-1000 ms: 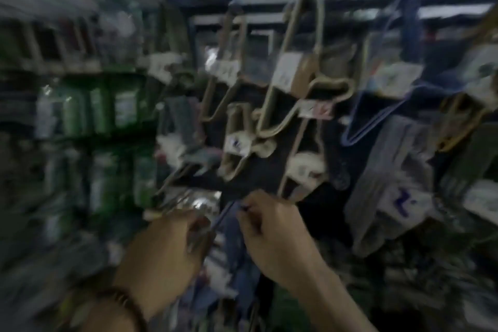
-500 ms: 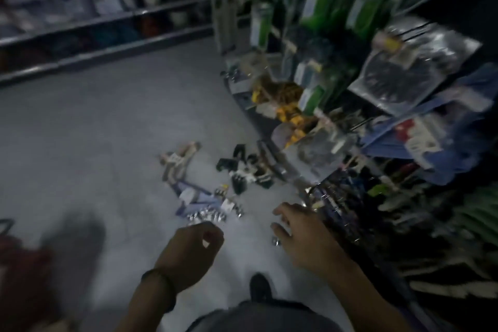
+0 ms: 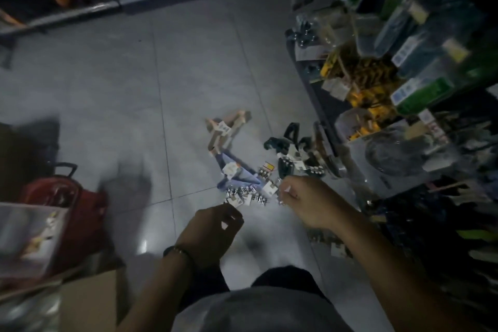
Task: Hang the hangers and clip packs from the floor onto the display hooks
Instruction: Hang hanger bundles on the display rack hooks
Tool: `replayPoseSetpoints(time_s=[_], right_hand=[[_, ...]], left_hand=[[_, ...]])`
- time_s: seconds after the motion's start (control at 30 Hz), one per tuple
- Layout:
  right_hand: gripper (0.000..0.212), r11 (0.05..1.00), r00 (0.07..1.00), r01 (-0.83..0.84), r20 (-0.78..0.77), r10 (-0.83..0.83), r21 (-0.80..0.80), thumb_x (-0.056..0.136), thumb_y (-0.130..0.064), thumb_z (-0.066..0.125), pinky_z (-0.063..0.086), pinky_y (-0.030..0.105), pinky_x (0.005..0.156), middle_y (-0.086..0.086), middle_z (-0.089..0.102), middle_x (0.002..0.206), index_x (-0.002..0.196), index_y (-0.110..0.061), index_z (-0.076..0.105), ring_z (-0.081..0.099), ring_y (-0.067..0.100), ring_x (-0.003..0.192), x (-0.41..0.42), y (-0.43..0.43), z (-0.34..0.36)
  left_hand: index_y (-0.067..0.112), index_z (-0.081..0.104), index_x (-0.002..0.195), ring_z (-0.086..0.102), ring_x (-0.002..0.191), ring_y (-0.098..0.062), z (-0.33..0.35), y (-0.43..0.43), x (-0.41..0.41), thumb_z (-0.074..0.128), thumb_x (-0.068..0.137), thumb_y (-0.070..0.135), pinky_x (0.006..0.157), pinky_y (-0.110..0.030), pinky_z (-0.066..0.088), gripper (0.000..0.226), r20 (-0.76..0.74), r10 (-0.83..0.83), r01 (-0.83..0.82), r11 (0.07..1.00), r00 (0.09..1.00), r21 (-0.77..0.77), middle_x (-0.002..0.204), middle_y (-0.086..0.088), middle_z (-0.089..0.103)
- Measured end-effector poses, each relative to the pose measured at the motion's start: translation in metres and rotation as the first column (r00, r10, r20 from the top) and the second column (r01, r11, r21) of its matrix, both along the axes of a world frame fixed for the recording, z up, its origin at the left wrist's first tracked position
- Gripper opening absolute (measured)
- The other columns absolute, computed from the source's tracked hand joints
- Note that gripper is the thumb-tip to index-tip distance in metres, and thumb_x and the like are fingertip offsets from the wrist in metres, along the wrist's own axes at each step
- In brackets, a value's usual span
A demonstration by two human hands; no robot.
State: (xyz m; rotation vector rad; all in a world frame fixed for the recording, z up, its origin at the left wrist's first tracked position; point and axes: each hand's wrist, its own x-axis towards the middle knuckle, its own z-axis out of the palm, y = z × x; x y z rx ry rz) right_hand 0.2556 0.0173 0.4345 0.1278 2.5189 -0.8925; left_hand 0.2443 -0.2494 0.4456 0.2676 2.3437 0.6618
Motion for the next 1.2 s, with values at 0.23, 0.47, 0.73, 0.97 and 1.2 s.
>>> replayPoseSetpoints(time_s=[0.23, 0.47, 0.73, 0.97, 1.2], right_hand=[[0.027, 0.995, 0.991, 0.1, 0.089, -0.101, 0.017, 0.102, -0.032, 0.057, 0.054, 0.039, 0.075, 0.01, 0.072, 0.092, 0.095, -0.008, 0.066, 0.068, 0.025, 0.085, -0.145, -0.071, -0.105], [0.032, 0.989, 0.963, 0.112, 0.234, -0.133, 0.101, 0.105, -0.025, 0.056, 0.048, 0.034, 0.095, 0.019, 0.068, 0.13, 0.126, -0.005, 0.069, 0.064, 0.035, 0.122, -0.293, -0.13, -0.277], [0.031, 0.982, 0.908, 0.179, 0.373, -0.191, 0.067, 0.102, -0.028, 0.059, 0.056, 0.034, 0.085, 0.012, 0.073, 0.105, 0.125, -0.01, 0.069, 0.071, 0.029, 0.099, -0.378, -0.159, -0.558], [0.019, 0.913, 0.849, 0.379, 0.336, -0.408, 0.151, 0.104, -0.03, 0.058, 0.055, 0.032, 0.062, 0.011, 0.07, 0.096, 0.107, -0.011, 0.058, 0.067, 0.022, 0.08, -0.417, -0.161, -0.745], [0.024, 0.849, 0.806, 0.528, 0.308, -0.506, 0.014, 0.108, -0.035, 0.051, 0.056, 0.033, 0.066, 0.006, 0.072, 0.11, 0.119, -0.016, 0.061, 0.07, 0.022, 0.086, -0.435, -0.173, -0.788]], left_hand=[[0.029, 0.07, 0.116, 0.062, 0.091, 0.002, -0.108, -0.076, -0.155, 0.057, 0.105, 0.031, 0.078, -0.006, 0.045, 0.017, 0.147, -0.11, 0.117, 0.992, 0.983, -0.043, 0.104, 0.02, 0.066], [0.013, 0.072, 0.119, 0.068, 0.113, -0.024, -0.281, -0.086, -0.352, 0.048, 0.105, 0.04, 0.1, -0.038, 0.054, 0.039, 0.285, -0.373, 0.422, 0.897, 0.883, -0.133, 0.12, -0.006, 0.073], [0.016, 0.053, 0.143, 0.064, 0.122, -0.029, -0.563, -0.069, -0.475, 0.063, 0.1, 0.039, 0.102, -0.044, 0.056, 0.05, 0.27, -0.344, 0.42, 0.853, 0.899, -0.31, 0.139, -0.01, 0.061], [0.024, 0.041, 0.145, 0.067, 0.118, -0.035, -0.746, -0.081, -0.518, 0.071, 0.096, 0.027, 0.096, -0.052, 0.059, 0.057, 0.01, -0.083, 0.081, 0.938, 0.997, -0.336, 0.133, -0.005, 0.064], [0.02, 0.032, 0.151, 0.066, 0.116, -0.042, -0.802, -0.103, -0.518, 0.048, 0.108, 0.022, 0.097, -0.051, 0.057, 0.046, 0.024, -0.293, 0.273, 0.853, 0.956, -0.446, 0.131, -0.02, 0.065]])
